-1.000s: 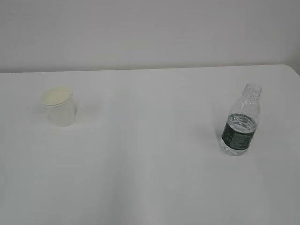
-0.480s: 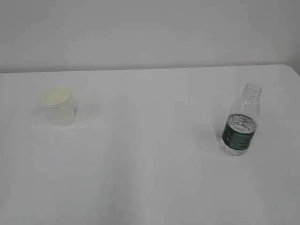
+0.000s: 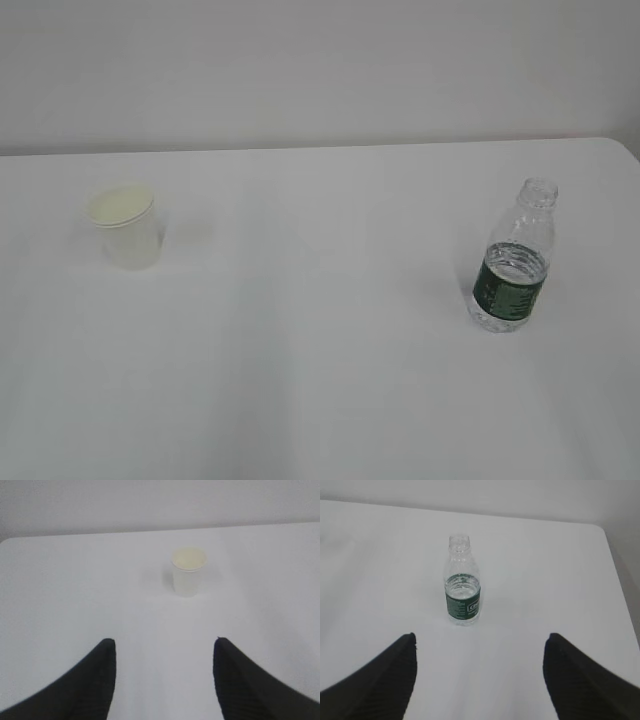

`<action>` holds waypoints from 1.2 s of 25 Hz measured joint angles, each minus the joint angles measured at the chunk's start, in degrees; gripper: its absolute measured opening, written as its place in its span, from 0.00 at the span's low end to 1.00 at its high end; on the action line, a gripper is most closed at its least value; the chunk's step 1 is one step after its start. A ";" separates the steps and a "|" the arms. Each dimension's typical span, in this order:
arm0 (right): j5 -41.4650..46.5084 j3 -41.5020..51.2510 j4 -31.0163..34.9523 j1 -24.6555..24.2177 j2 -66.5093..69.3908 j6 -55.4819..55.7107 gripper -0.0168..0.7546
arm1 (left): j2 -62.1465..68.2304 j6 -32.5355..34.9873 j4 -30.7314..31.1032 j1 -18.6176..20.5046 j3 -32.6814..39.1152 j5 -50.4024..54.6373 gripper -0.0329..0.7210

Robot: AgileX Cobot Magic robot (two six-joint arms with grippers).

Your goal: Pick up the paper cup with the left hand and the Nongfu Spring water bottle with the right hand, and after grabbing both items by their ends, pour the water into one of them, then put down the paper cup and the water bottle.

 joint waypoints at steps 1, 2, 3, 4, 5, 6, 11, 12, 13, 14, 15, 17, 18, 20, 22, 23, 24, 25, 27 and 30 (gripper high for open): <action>-1.18 0.00 0.00 0.00 0.66 -0.30 0.78 | 0.44 0.00 0.00 0.00 0.00 -0.90 0.63; -2.12 0.00 0.00 0.00 1.51 -0.57 0.78 | 0.87 0.00 0.00 0.00 0.00 -1.58 0.63; -3.31 0.00 0.00 0.00 2.42 -0.68 0.78 | 1.48 0.00 0.10 0.00 0.00 -2.21 0.63; -4.44 0.00 0.00 0.00 3.18 -0.79 0.78 | 2.13 0.00 0.10 0.00 0.00 -2.80 0.63; -5.40 0.00 0.00 0.00 4.11 -0.88 0.78 | 2.68 0.00 0.22 0.00 0.00 -3.48 0.63; -6.49 0.00 0.00 0.00 5.06 -0.91 0.78 | 3.36 0.00 0.22 0.00 0.00 -4.18 0.63; -11.03 0.00 0.20 0.00 9.03 -1.15 0.78 | 6.67 0.00 0.22 0.00 0.00 -8.67 0.63; -11.83 0.00 0.20 0.00 9.76 -1.15 0.78 | 7.19 0.00 0.22 0.00 0.00 -9.71 0.63; -12.81 0.00 0.20 0.00 10.45 -1.15 0.78 | 7.72 0.00 0.22 0.00 0.00 -10.46 0.63; -13.72 0.00 0.20 0.00 11.04 -1.25 0.78 | 8.20 0.00 0.22 0.00 0.00 -11.38 0.63; -14.52 0.00 0.20 0.00 11.49 -1.36 0.78 | 8.74 0.00 0.22 0.00 0.00 -12.19 0.63; -16.00 0.00 0.23 0.00 12.43 -1.36 0.78 | 9.88 0.00 0.22 0.00 0.00 -13.61 0.63; -16.64 0.00 0.23 0.00 12.72 -1.36 0.78 | 10.56 0.00 0.22 0.00 0.00 -14.48 0.63; -17.58 0.00 0.33 0.00 13.80 -1.36 0.78 | 11.84 0.00 0.22 0.00 0.00 -16.32 0.63; -18.72 0.00 0.45 0.00 14.79 -1.44 0.78 | 13.27 0.00 0.22 0.00 0.00 -18.33 0.63; -19.14 0.00 0.45 0.00 15.32 -1.44 0.78 | 13.92 0.00 0.22 0.00 0.00 -19.18 0.63; -19.55 0.00 0.45 0.00 15.83 -1.44 0.78 | 14.74 0.00 0.22 0.00 0.00 -19.91 0.63; -20.20 0.00 0.45 0.00 16.10 -1.44 0.78 | 15.54 0.00 0.22 0.00 0.00 -20.68 0.63; -21.26 0.00 0.45 0.00 16.89 -1.44 0.78 | 16.98 0.00 0.22 0.00 0.00 -22.18 0.63; -23.35 0.00 0.45 0.00 18.08 -1.57 0.78 | 19.02 0.00 0.22 0.00 0.00 -24.84 0.63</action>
